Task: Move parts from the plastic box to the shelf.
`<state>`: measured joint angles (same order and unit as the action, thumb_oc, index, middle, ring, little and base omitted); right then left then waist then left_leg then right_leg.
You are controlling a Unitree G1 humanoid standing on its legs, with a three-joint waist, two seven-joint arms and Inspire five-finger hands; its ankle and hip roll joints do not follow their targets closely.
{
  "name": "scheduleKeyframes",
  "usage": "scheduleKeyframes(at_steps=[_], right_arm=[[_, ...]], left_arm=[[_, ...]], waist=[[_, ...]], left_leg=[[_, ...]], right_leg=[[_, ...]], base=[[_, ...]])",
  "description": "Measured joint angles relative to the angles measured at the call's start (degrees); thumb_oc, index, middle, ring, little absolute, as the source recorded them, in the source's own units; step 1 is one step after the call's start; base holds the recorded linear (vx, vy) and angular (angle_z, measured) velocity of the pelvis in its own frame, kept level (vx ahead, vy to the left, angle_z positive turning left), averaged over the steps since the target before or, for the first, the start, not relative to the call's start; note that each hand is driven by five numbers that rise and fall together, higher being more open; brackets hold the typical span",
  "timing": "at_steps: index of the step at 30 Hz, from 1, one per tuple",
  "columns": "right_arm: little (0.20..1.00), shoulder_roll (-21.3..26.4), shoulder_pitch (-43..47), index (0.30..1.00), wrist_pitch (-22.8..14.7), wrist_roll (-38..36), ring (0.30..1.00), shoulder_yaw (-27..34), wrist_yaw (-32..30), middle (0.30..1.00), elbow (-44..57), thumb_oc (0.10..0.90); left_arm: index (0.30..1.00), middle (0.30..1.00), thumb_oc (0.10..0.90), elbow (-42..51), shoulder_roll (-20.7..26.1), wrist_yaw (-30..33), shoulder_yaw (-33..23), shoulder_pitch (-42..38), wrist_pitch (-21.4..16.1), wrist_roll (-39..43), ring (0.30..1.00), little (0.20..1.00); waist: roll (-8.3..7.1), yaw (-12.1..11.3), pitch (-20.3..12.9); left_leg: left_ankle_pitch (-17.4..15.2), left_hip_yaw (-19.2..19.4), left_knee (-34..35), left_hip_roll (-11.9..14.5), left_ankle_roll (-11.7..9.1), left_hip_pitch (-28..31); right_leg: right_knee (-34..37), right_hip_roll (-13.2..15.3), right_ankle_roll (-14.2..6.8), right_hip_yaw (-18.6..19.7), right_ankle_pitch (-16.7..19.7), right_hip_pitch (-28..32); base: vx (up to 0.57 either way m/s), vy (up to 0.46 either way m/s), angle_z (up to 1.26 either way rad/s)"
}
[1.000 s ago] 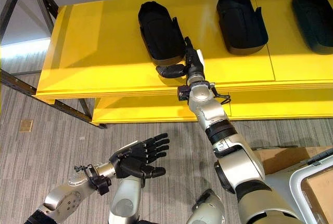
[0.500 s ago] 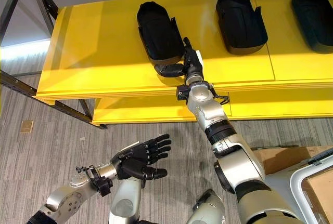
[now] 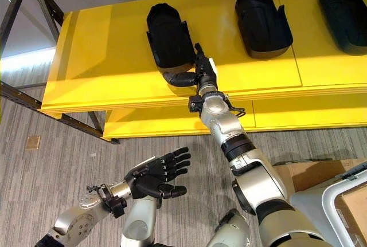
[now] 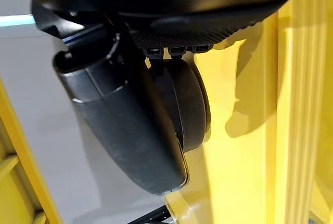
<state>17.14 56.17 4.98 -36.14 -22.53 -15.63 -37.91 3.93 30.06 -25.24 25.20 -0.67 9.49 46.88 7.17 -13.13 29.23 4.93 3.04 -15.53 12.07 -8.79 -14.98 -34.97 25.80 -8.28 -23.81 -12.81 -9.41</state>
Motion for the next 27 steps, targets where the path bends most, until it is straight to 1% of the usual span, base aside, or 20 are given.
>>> scheduleKeyframes(at_steps=[3, 6, 14, 18, 27], right_arm=[[1.0, 0.0, 0.0, 1.0, -0.3, 0.01, 1.0, -1.25, -0.3, 1.0, 0.05, 0.9], [1.0, -0.37, -0.1, 1.0, -0.41, 0.01, 1.0, -1.65, -2.18, 1.0, 0.2, 0.9], [1.0, -1.08, -0.91, 1.0, -2.13, 0.03, 1.0, -1.54, -2.25, 1.0, 0.18, 0.9], [1.0, -1.11, -1.19, 1.0, -2.1, 0.03, 1.0, -1.56, -2.11, 1.0, 0.62, 0.9], [1.0, -1.1, -1.62, 1.0, -0.92, 0.11, 1.0, -1.6, -0.48, 1.0, 1.6, 0.9]], left_arm=[[1.0, 1.0, 0.9, -0.17, 0.0, 0.01, 0.02, 0.23, -0.2, 0.0, 1.0, 1.0], [1.0, 1.0, 0.9, -0.18, 0.0, 0.03, 0.5, 0.26, -0.79, 0.0, 1.0, 1.0], [1.0, 1.0, 0.9, -0.18, -0.13, 0.37, 0.85, 0.17, -0.94, 0.0, 1.0, 1.0], [1.0, 1.0, 0.9, -0.18, -0.19, 1.11, 1.75, 0.12, -1.15, 0.0, 1.0, 1.0], [1.0, 1.0, 0.9, -0.2, -0.19, 1.14, 1.79, 0.24, -1.15, 0.01, 1.0, 1.0]], waist=[[0.12, 0.07, -0.08], [0.59, 0.01, -0.38], [0.62, 0.12, -0.4], [0.62, 0.13, -0.4], [0.62, 0.16, -0.4]], left_leg=[[0.01, 0.0, 0.02, 0.02, -0.01, -0.02], [0.02, -0.02, 0.05, 0.0, -0.01, -0.11], [0.02, -0.04, 0.03, 0.03, -0.01, -0.2], [0.02, -0.04, 0.03, 0.02, -0.01, -0.24], [0.03, -0.03, -0.03, 0.03, -0.01, -0.2]], right_leg=[[-0.03, 0.0, 0.0, 0.0, -0.01, -0.03], [-0.01, 0.0, 0.0, -0.05, -0.01, -0.1], [-0.07, -0.02, 0.01, -0.05, -0.05, -0.2], [-0.07, 0.0, 0.0, -0.04, -0.04, -0.23], [-0.18, 0.03, -0.01, -0.03, -0.04, -0.24]], base=[[0.0, 0.0, 0.0], [0.0, 0.0, 0.0], [0.0, 0.0, 0.0], [0.0, 0.0, 0.0], [0.0, 0.0, 0.0]])
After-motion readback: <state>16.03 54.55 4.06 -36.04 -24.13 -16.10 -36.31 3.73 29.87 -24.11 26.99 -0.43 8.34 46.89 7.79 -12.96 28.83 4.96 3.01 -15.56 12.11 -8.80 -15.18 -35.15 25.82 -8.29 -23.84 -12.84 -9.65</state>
